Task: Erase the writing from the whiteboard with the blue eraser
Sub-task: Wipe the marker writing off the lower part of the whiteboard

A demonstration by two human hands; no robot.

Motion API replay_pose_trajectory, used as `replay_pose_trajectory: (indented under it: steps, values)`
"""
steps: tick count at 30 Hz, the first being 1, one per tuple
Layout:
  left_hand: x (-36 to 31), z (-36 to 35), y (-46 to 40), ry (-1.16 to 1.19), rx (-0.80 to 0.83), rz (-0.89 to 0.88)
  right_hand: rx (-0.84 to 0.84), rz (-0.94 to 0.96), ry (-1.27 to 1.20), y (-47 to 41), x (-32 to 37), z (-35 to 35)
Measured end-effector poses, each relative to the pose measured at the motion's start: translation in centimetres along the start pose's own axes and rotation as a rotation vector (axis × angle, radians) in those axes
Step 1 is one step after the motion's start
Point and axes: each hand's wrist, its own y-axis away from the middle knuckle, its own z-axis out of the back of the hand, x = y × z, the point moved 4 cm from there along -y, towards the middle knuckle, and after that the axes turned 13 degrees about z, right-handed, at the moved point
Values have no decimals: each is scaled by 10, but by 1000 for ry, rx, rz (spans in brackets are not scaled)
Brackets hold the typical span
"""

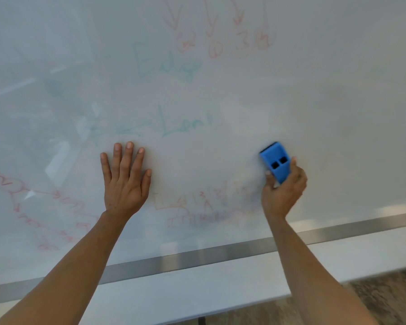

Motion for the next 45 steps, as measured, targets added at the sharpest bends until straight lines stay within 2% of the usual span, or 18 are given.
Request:
replay_pose_trajectory:
  steps: [2, 4, 7, 14, 18, 21, 23, 25, 31, 33, 35, 38, 43, 45]
  values:
    - [0, 0, 1, -1, 2, 1, -65, -229, -77, -1, -23, 9]
    - [-2, -1, 2, 22, 7, 11, -94, -376, -129, 5, -36, 13]
    - [-4, -4, 7, 48, 29, 21, -55, -370, -149, 26, -30, 8]
    - [9, -3, 46, 47, 64, 96, 214, 29, -75, 105, 33, -29]
    - [14, -5, 59, 26, 93, 88, 468, 408, -7, 140, 68, -46]
    - [19, -6, 61, 11, 101, 64, 468, 516, 63, 137, 64, -47]
    - [23, -4, 60, 9, 106, 47, 392, 457, 94, 125, 49, -39]
    - [26, -3, 60, -2, 99, 22, 297, 309, 93, 107, 28, -28]
    - [26, -5, 61, 22, 116, 39, -38, -356, -28, 58, -17, -13]
    - [26, -7, 62, 33, 128, 49, -75, -399, -25, 57, -7, -16]
    - [25, -7, 62, 37, 123, 49, -62, -325, -24, 64, 14, -22]
    - [26, -8, 63, 26, 111, 43, 67, -96, 2, 91, 55, -40]
    - [26, -7, 62, 7, 92, 36, 428, 550, 106, 137, 107, -72]
    - [25, -7, 63, 6, 96, 39, 511, 754, 172, 144, 113, -78]
